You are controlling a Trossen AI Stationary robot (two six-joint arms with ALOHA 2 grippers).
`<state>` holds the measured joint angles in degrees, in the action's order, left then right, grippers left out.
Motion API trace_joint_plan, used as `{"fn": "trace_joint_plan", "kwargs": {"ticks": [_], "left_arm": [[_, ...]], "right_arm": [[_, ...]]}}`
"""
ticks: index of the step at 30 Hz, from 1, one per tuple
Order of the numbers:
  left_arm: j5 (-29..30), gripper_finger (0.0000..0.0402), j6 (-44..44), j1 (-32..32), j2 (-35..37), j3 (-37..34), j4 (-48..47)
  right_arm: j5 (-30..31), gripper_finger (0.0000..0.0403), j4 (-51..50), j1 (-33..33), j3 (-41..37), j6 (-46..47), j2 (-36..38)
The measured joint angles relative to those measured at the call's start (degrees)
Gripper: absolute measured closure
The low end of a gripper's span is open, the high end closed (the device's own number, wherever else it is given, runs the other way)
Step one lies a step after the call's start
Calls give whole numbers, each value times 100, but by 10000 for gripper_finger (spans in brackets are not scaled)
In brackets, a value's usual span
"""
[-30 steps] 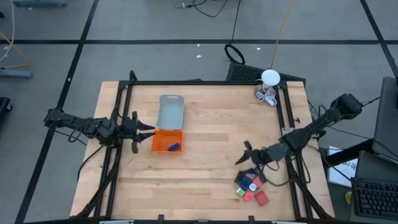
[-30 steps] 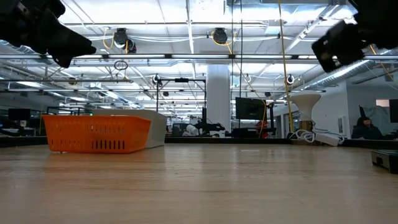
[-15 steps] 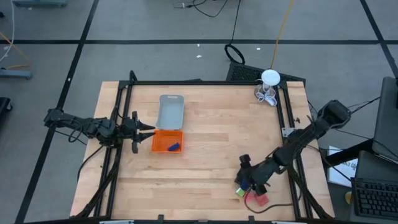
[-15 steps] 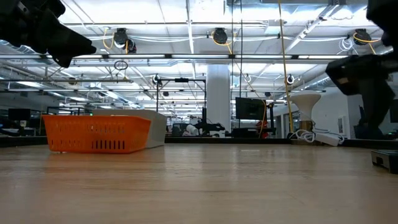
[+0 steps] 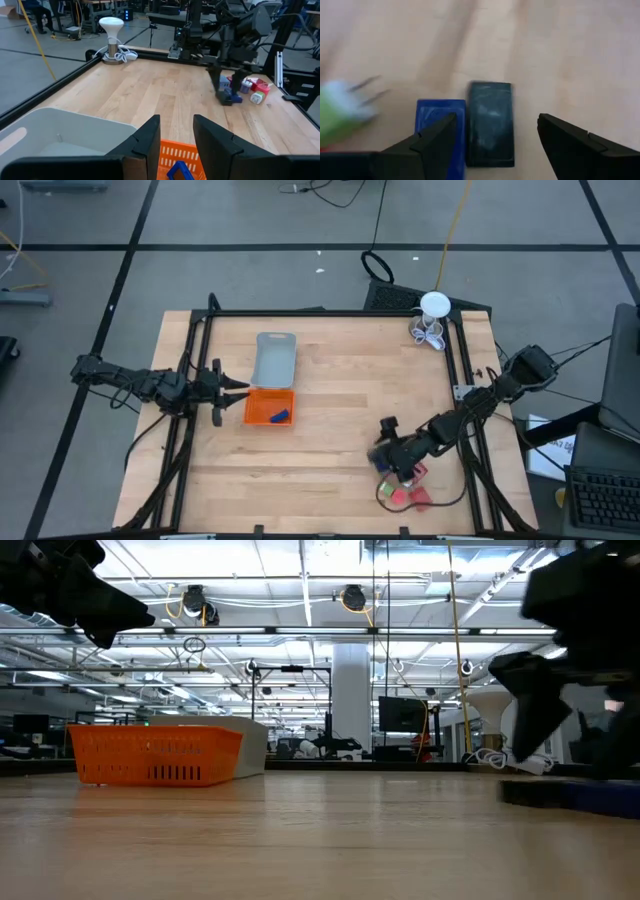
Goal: Pick & Place Office items
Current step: Put the purple charger adapter into the gray bin
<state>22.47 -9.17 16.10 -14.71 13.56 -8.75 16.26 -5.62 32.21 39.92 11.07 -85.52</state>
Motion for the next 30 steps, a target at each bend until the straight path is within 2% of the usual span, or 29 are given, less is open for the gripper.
{"fn": "trace_joint_plan", "kwargs": {"ticks": [4, 11, 17, 24, 30], "left_arm": [[-1, 284, -2, 0, -1, 0, 0], [0, 284, -2, 0, -1, 0, -1], [1, 284, -2, 0, 1, 0, -2], [-1, 284, -2, 0, -1, 0, -2], [-1, 284, -2, 0, 0, 0, -2]], "right_arm": [[325, 134, -4, -235, -2, 17, -2], [307, 134, 101, -463, -2, 286, -2], [-291, 134, 97, -476, -2, 769, -2], [-277, 134, -225, -476, -2, 987, 5], [320, 134, -483, -476, 0, 942, 8]]}}
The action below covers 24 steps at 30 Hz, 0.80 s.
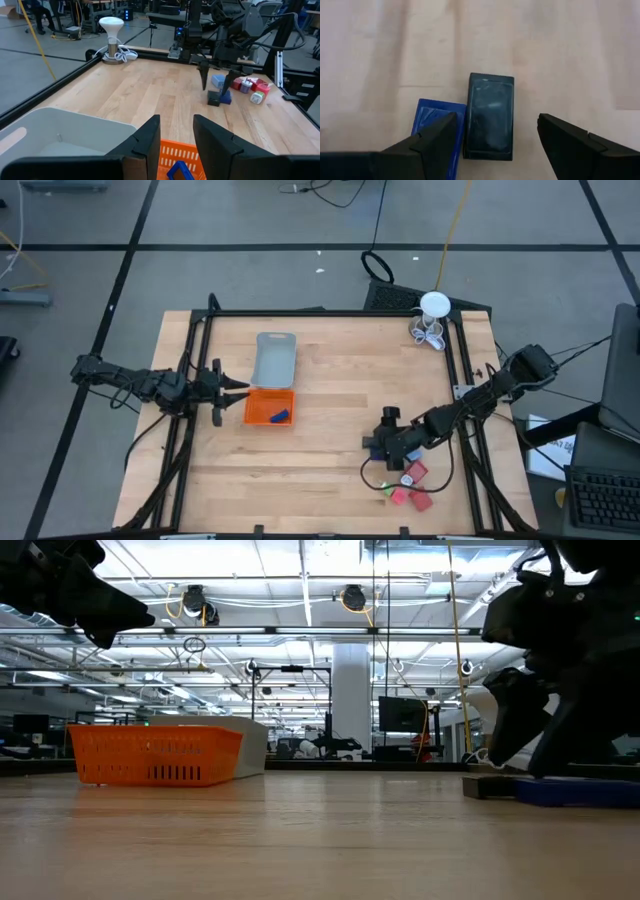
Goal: Pick & Place Office items
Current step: Put the purple charger adapter into the gray bin
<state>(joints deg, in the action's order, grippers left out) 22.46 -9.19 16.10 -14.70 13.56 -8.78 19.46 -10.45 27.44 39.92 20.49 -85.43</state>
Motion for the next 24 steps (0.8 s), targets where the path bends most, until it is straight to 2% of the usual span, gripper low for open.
{"fn": "trace_joint_plan", "kwargs": {"ticks": [6, 13, 24], "left_arm": [[0, 284, 0, 0, -2, 0, 0], [0, 284, 0, 0, 0, 0, 0], [0, 284, 0, 0, 0, 0, 1]], "right_arm": [[-11, 134, -3, -4, 0, -18, -2], [-759, 134, 16, 5, 0, -34, 3], [-777, 134, 240, 30, -9, -188, 85]]}}
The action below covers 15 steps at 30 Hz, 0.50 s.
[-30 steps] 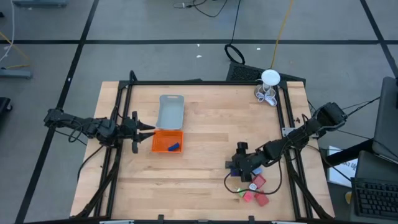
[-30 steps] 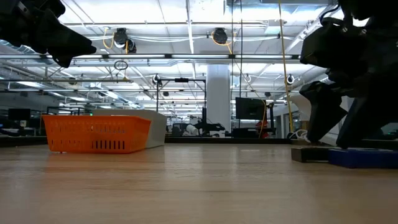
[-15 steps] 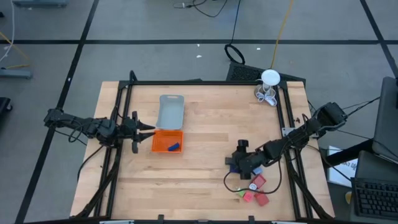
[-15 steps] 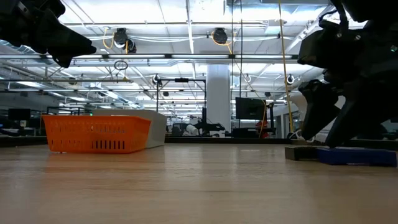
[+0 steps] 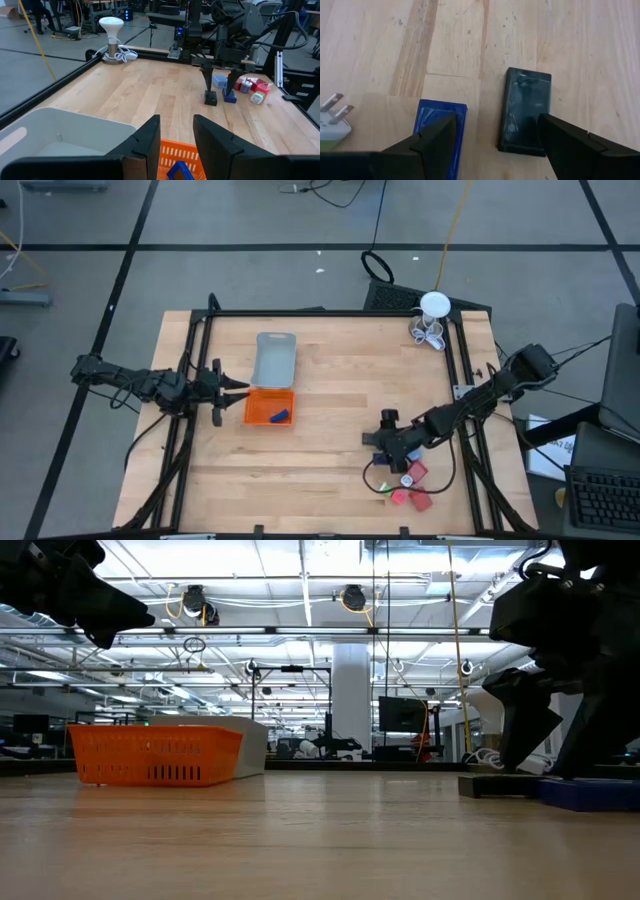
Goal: Pick & Place Office items
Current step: Put the purple charger adapter into the gray bin
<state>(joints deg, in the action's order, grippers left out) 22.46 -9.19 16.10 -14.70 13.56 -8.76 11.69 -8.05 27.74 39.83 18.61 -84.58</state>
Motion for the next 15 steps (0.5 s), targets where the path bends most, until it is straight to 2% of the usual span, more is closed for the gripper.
{"fn": "trace_joint_plan", "kwargs": {"ticks": [15], "left_arm": [[0, 284, 0, 0, -2, -2, -1]], "right_arm": [[50, 134, 2, -218, -6, 20, 182]]}}
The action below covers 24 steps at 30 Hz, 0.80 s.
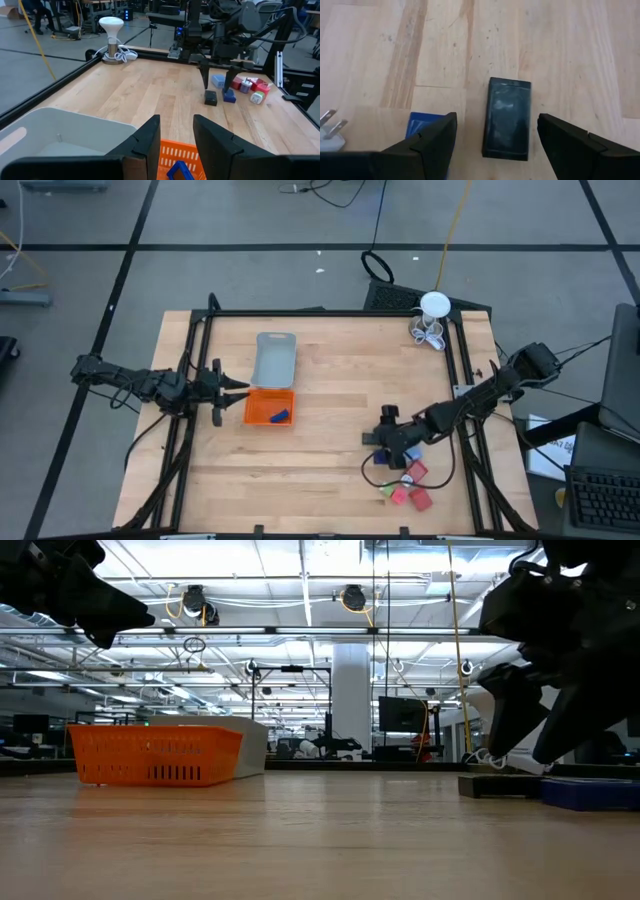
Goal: Pick & Place Office items
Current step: Put the purple charger adapter into the gray bin
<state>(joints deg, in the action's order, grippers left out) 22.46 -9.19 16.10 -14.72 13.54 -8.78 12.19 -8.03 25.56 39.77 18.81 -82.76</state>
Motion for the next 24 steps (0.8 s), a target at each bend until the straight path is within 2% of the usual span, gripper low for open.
{"fn": "trace_joint_plan", "kwargs": {"ticks": [8, 24], "left_arm": [[0, 284, 0, 0, 0, 0, 0], [-1, 284, 2, 0, 1, 0, 0]], "right_arm": [[-32, 134, 247, -46, -244, 0, 0], [-26, 134, 1995, -46, -1142, 0, 0]]}}
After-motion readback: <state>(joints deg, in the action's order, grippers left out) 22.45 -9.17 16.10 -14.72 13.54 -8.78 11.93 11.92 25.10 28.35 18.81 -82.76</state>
